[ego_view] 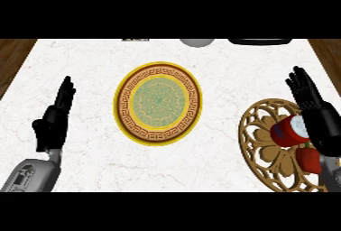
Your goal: Pick the can from the placemat and place it in the plate
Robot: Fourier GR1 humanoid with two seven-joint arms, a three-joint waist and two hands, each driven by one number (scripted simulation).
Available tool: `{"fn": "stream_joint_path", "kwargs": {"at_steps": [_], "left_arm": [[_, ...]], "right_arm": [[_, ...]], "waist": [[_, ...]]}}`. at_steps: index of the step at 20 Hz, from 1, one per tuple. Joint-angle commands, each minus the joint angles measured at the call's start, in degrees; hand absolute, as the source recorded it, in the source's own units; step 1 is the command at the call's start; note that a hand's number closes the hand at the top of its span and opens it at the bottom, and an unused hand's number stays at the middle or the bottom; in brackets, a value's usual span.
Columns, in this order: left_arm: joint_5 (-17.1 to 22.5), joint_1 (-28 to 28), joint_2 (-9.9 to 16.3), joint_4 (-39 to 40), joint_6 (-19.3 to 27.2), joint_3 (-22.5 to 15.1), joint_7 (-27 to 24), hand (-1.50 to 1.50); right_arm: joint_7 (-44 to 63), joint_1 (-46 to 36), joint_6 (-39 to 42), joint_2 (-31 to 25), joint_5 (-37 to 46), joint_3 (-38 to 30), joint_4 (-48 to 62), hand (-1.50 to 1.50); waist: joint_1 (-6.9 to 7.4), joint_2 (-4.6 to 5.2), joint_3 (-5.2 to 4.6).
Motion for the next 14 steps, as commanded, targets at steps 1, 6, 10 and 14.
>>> {"fn": "stream_joint_path", "kwargs": {"at_steps": [1,6,10,14], "left_arm": [[0.0,-0.5,-0.7,1.8,-2.7,1.2,1.3,0.00],[3.8,-0.5,1.0,-1.8,-5.2,0.7,9.1,0.00],[5.8,1.1,-0.3,0.3,-6.8,0.6,9.7,0.00],[5.8,1.6,-0.5,-1.2,-8.1,-0.2,10.9,0.00]], "right_arm": [[-2.6,-2.8,8.8,0.7,-2.6,-4.4,8.1,1.50],[-4.8,-3.5,32.9,-9.8,-19.9,-13.1,16.0,1.50],[-15.8,0.7,14.0,-7.6,-8.3,-19.1,22.5,-1.50],[-32.8,1.6,28.4,-6.8,-2.9,-16.3,37.7,-1.50]], "waist": [[0.33,-0.41,-0.17],[1.02,-0.04,0.10],[-0.73,0.07,0.27],[1.42,0.00,0.07]]}}
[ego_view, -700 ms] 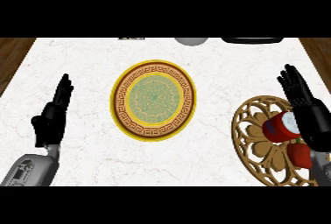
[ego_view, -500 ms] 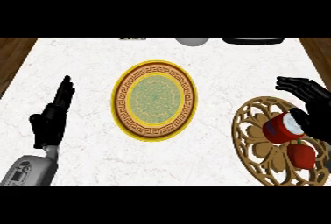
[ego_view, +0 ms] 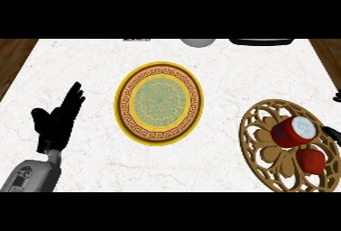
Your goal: Pick the can from the placemat and place it in the plate
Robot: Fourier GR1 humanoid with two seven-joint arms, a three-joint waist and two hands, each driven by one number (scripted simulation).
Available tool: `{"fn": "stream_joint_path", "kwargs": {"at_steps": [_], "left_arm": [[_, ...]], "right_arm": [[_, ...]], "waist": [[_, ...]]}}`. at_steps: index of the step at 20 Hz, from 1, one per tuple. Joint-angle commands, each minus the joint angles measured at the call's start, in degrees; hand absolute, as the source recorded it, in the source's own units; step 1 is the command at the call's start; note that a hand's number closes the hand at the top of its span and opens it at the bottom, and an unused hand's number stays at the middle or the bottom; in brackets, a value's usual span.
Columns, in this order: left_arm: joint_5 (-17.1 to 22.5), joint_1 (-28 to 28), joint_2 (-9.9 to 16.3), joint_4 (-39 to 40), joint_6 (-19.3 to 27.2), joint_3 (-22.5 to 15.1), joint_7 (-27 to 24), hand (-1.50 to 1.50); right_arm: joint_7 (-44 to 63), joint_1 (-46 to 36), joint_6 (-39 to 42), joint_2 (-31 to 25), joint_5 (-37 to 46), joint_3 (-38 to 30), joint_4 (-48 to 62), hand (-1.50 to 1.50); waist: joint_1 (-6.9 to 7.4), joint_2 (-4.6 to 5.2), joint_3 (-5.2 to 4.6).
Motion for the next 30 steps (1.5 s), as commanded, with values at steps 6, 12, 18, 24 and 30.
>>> {"fn": "stream_joint_path", "kwargs": {"at_steps": [6,12,18,24,30], "left_arm": [[0.5,-1.7,0.8,-2.0,-1.4,1.5,5.4,0.00],[0.0,3.0,-0.9,-2.5,-3.9,2.2,2.7,0.00],[-0.2,-0.7,0.4,-5.5,-3.9,3.7,9.1,0.00],[-2.6,-1.2,-2.3,-3.2,-2.9,3.3,7.1,0.00],[-4.1,0.3,-4.3,-2.1,-2.8,3.7,4.8,0.00]], "right_arm": [[-14.9,-3.0,5.1,-3.7,16.4,5.1,14.0,-1.50],[-10.8,-4.4,5.0,-5.2,21.4,5.3,12.8,-1.50],[-2.0,-7.1,8.0,-7.4,25.6,7.6,9.2,-1.50],[-0.4,-7.1,5.2,-7.4,34.4,10.5,9.1,-1.50],[10.8,-7.4,5.8,-6.2,39.2,12.4,1.9,-1.50]], "waist": [[0.47,-0.38,-0.12],[0.00,-0.53,-0.21],[-0.03,-0.57,-0.22],[-0.05,-0.45,-0.19],[-0.37,-0.53,-0.24]]}}
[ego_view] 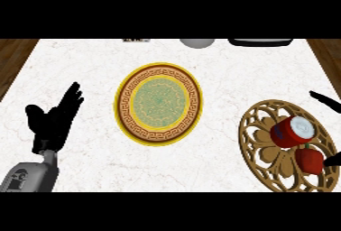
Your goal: Pick the can from the placemat and place it in the plate
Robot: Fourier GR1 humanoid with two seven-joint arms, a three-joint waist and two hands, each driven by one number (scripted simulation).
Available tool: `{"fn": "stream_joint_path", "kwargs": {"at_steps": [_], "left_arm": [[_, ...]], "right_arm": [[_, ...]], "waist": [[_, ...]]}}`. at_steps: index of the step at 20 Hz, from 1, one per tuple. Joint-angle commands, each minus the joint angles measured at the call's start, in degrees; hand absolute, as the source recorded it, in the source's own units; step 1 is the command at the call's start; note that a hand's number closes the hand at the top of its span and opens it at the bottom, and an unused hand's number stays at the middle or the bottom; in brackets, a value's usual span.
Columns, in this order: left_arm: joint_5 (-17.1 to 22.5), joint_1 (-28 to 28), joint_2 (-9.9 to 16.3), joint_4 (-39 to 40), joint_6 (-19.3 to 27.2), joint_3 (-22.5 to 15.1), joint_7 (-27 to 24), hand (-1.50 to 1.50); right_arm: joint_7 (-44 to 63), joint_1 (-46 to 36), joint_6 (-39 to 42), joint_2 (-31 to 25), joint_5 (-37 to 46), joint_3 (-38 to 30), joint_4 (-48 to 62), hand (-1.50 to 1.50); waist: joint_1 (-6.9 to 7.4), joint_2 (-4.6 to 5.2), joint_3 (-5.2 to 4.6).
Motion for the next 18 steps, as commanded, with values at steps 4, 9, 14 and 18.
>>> {"fn": "stream_joint_path", "kwargs": {"at_steps": [4,9,14,18], "left_arm": [[-1.9,1.5,-1.6,1.4,-1.2,0.5,-2.9,0.00],[-2.4,0.5,-2.8,-0.1,-2.2,1.5,0.5,0.00],[-4.6,1.9,-3.5,-6.3,-1.5,1.2,4.4,0.00],[-2.8,-0.9,-1.5,-1.6,-5.4,5.5,3.3,0.00]], "right_arm": [[8.8,-0.4,1.0,2.9,7.4,3.0,-5.2,-1.50],[7.3,-4.3,4.5,5.5,11.8,0.9,0.8,-1.50],[13.3,-2.6,7.0,7.1,14.0,-1.2,-5.9,-1.50],[9.2,-6.0,2.5,11.3,19.7,-1.3,3.1,-1.50]], "waist": [[0.01,0.00,0.00],[0.23,0.08,0.03],[0.11,-0.02,0.02],[0.23,0.09,0.03]]}}
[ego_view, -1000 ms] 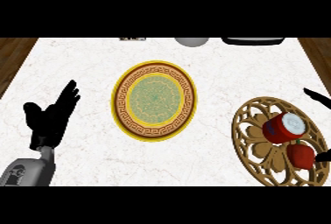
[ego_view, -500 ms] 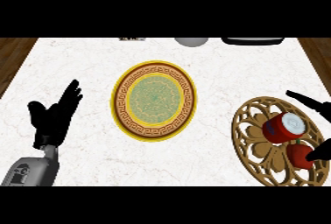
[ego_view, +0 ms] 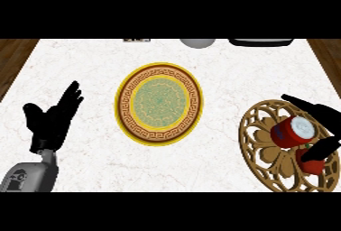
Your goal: Pick the can from the placemat and place it in the plate
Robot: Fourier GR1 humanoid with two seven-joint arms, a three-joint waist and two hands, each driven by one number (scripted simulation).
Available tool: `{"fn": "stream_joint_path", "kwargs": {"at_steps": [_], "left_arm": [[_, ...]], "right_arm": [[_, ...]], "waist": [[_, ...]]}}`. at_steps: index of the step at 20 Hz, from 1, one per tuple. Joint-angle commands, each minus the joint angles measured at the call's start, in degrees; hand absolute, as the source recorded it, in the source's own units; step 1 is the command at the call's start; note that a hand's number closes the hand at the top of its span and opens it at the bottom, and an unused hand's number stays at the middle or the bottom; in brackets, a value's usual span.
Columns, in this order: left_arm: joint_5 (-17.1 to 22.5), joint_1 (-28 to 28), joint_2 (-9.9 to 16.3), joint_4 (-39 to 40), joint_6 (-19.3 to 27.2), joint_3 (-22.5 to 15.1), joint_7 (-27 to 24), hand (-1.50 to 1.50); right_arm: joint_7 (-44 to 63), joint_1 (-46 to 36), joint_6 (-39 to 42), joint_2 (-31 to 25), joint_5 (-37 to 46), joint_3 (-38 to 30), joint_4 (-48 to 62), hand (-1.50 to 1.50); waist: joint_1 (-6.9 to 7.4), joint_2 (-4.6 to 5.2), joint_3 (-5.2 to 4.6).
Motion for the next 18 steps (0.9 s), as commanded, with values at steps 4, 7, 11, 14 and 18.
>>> {"fn": "stream_joint_path", "kwargs": {"at_steps": [4,7,11,14,18], "left_arm": [[-2.9,-0.8,-2.8,3.1,0.2,1.0,-2.0,0.00],[-2.8,1.7,-2.6,-2.0,-0.3,0.9,0.9,0.00],[-2.3,1.0,-2.4,-0.3,-0.9,1.8,-0.8,0.00],[-2.8,-0.8,-2.5,4.1,-2.1,2.9,-3.4,0.00],[-2.2,-1.0,-1.1,0.2,-2.3,3.9,1.4,0.00]], "right_arm": [[3.1,1.3,0.5,3.9,5.9,-0.8,-3.8,-1.50],[-2.6,-0.9,-2.4,5.5,10.1,-0.7,5.2,-1.50],[-6.1,-4.1,0.4,5.1,13.3,3.2,8.6,1.50],[-7.6,-3.7,0.7,5.8,13.9,2.2,6.0,1.50],[-7.1,-2.3,0.9,7.7,12.7,0.6,3.8,1.50]], "waist": [[-0.29,-0.04,-0.01],[0.08,0.01,0.02],[0.56,0.12,0.04],[0.02,0.05,0.00],[-0.08,-0.06,0.00]]}}
